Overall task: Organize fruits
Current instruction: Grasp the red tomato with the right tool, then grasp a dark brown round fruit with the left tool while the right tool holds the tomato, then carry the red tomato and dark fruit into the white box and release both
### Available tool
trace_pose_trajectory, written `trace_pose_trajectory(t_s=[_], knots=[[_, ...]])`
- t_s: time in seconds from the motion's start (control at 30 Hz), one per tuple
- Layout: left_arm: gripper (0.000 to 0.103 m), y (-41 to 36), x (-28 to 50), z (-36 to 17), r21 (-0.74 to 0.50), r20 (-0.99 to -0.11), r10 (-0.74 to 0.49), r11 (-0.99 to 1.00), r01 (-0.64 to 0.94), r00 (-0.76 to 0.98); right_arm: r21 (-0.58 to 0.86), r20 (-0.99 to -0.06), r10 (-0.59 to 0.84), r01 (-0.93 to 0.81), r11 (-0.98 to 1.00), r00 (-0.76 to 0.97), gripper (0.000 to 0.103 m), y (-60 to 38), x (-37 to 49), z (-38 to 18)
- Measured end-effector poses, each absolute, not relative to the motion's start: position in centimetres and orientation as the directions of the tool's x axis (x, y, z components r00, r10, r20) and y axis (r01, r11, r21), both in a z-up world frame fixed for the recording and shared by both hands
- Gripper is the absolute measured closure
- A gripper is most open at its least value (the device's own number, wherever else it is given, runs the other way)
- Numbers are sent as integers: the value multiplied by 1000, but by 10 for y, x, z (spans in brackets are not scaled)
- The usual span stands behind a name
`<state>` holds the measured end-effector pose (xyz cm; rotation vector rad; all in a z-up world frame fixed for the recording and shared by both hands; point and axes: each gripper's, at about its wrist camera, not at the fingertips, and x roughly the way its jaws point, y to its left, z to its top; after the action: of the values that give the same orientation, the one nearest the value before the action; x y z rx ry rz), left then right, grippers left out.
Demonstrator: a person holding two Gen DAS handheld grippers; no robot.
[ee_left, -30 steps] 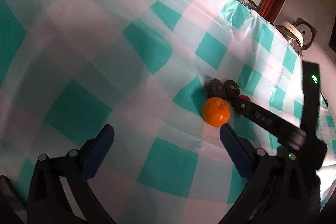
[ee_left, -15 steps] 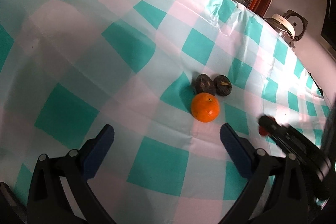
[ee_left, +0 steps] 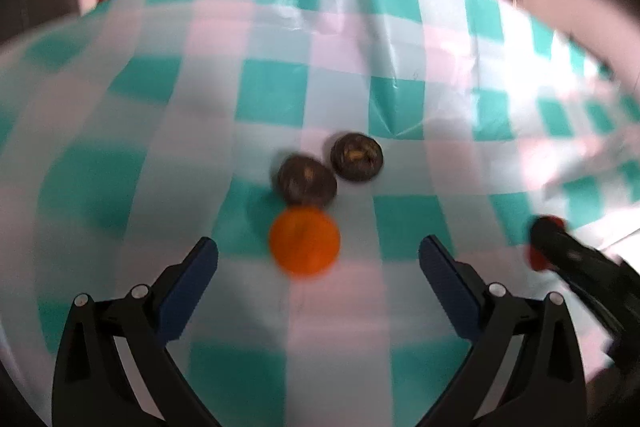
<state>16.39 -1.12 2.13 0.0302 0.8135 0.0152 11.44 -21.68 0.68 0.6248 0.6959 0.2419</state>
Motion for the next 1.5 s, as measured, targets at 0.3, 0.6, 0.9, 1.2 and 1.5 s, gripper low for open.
trace_pose_trajectory(t_s=[0.3, 0.6, 0.9, 1.2, 1.5], knots=[[21, -10, 233, 7, 85, -821, 48, 996, 40, 569, 585, -528, 391, -11, 811, 754, 72, -213, 115, 8], [63, -2, 224, 11, 6, -817, -55, 995, 104, 573, 573, -523, 379, -13, 819, 763, 72, -213, 114, 8], [63, -1, 144, 56, -164, -657, -190, 981, 107, 730, 582, -510, 370, -5, 813, 776, 72, -220, 115, 8], [63, 9, 40, 32, -222, -619, -231, 968, 115, 751, 569, -512, 372, -19, 822, 775, 72, -218, 112, 10], [63, 8, 59, 11, -230, -692, -221, 970, 80, 687, 553, -518, 376, -34, 833, 768, 72, -213, 112, 11]])
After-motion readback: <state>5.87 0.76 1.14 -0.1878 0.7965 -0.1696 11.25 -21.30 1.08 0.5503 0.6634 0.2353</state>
